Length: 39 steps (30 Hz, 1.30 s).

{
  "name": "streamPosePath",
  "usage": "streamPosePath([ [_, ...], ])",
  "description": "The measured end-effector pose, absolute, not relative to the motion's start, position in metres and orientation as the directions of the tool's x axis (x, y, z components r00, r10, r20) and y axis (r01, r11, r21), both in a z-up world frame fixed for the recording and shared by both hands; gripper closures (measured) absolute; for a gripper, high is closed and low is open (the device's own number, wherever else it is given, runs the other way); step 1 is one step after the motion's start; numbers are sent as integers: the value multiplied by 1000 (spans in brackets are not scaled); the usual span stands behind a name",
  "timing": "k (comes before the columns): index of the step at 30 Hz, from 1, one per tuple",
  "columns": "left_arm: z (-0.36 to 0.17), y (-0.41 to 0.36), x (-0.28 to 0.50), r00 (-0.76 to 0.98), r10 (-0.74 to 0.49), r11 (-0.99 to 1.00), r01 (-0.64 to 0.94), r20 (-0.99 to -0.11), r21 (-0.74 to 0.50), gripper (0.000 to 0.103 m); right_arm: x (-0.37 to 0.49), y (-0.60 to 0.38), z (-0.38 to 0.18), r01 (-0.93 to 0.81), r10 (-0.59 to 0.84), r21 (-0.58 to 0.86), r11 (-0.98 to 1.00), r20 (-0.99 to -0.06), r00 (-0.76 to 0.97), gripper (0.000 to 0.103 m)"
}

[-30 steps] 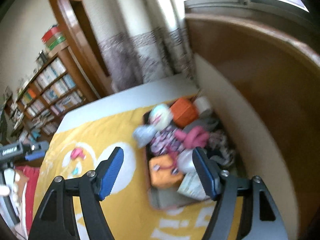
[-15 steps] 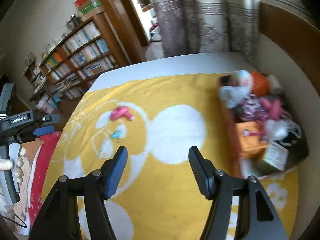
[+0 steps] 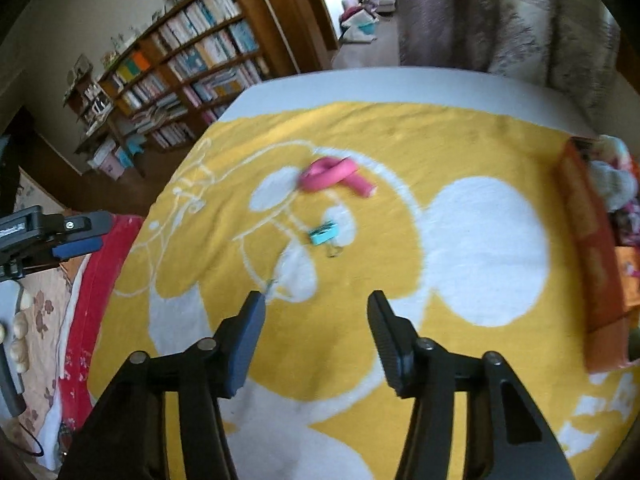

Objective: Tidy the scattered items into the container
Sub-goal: 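Move both tools back over the remaining toys on the rug, then grasp the small clear vial with the right tool, then grasp the second pink foam curler with the left tool while the right tool holds the vial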

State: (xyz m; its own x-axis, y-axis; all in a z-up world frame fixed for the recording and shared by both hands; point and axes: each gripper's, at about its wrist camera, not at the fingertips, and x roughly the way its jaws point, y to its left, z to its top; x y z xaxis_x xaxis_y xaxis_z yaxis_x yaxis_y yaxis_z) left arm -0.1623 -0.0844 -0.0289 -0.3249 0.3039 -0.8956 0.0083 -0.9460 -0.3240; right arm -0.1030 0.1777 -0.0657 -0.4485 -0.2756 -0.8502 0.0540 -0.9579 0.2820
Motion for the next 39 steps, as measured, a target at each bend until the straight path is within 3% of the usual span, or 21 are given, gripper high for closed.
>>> streamPosePath([
  [3,-36,-97,-167,-310,308,-945,9,-900,-327,32,-117,159,-80,57,-285,288,-956,-864,-414,61],
  [6,-43,-108,-172,-292,314,-944,6,-903,-330,32,-128,144,-91,54,-276,278,-959,-876,-396,66],
  [19,-64,-120,-198,-238,341,-939,-43,-909,-341,32,-158,117,-126,3,-164,175,-985,-920,-356,77],
  [23,-66,-110,-205,-225,353,-936,-75,-908,-345,32,-156,116,-127,15,-111,113,-993,-924,-367,92],
  [39,-71,11,-258,-219,397,-894,-313,-891,-321,32,-117,174,-104,-117,-137,199,-973,-906,-400,92],
])
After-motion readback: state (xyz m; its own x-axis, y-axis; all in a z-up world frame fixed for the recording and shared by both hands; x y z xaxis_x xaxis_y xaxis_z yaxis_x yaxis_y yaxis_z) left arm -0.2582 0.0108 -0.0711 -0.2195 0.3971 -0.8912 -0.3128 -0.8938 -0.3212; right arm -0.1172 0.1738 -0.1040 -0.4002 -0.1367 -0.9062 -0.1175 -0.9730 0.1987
